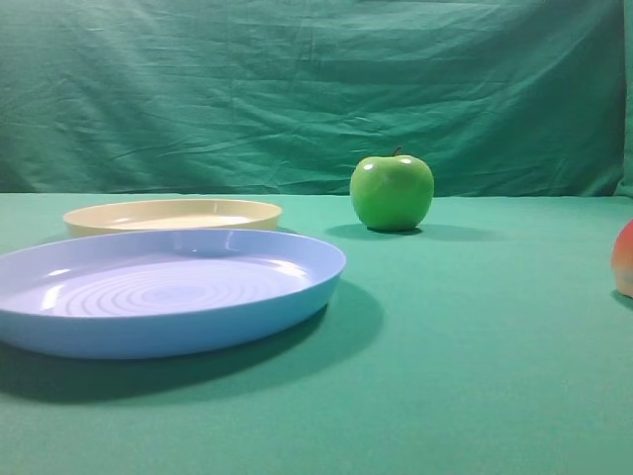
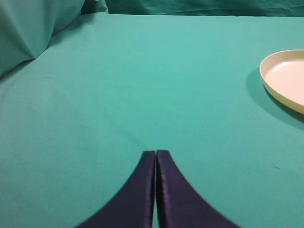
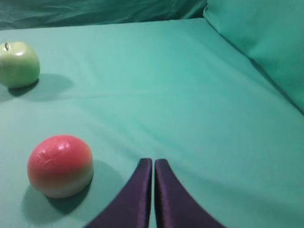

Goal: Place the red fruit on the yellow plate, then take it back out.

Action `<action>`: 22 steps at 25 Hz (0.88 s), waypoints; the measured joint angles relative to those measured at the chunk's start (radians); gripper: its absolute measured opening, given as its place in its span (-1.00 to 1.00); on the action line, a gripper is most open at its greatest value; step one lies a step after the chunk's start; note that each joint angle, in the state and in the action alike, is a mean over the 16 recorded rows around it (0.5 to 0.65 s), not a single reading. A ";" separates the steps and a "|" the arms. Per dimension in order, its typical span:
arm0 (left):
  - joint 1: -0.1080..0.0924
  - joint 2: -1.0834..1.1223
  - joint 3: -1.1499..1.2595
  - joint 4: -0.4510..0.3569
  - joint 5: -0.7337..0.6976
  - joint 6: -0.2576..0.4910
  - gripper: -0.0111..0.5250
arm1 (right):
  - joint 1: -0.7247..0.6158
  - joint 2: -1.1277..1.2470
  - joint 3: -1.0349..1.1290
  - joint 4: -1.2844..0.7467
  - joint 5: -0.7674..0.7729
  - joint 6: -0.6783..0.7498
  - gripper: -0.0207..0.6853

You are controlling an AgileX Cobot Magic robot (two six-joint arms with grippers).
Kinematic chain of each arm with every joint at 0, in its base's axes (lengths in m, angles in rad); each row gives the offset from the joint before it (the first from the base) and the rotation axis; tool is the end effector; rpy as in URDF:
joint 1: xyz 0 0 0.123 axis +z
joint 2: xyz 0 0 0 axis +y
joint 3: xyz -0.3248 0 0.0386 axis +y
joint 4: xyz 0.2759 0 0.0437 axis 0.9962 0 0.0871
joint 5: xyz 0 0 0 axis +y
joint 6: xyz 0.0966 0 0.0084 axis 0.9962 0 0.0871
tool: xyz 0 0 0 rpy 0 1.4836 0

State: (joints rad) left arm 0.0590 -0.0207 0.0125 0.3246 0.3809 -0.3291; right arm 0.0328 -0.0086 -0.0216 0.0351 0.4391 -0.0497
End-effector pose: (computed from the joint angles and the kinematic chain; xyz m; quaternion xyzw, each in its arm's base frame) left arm 0.0421 0.0140 0.1754 -0.0698 0.7914 0.0571 0.6046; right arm 0.0412 0.0028 0.1801 -0.0249 0.8108 0.0104 0.5847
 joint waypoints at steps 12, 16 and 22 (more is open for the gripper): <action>0.000 0.000 0.000 0.000 0.000 0.000 -0.96 | 0.000 -0.002 0.041 0.000 -0.029 0.002 -0.94; 0.000 0.000 0.000 0.000 0.000 0.000 -0.96 | 0.000 -0.002 0.042 0.000 -0.035 0.002 -0.94; 0.000 0.000 0.000 0.000 0.000 0.000 -0.96 | 0.000 -0.002 0.043 0.000 -0.040 0.001 -0.94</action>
State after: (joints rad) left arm 0.0590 -0.0207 0.0125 0.3246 0.3809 -0.3290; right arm 0.0328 -0.0104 0.0209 0.0351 0.3989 -0.0488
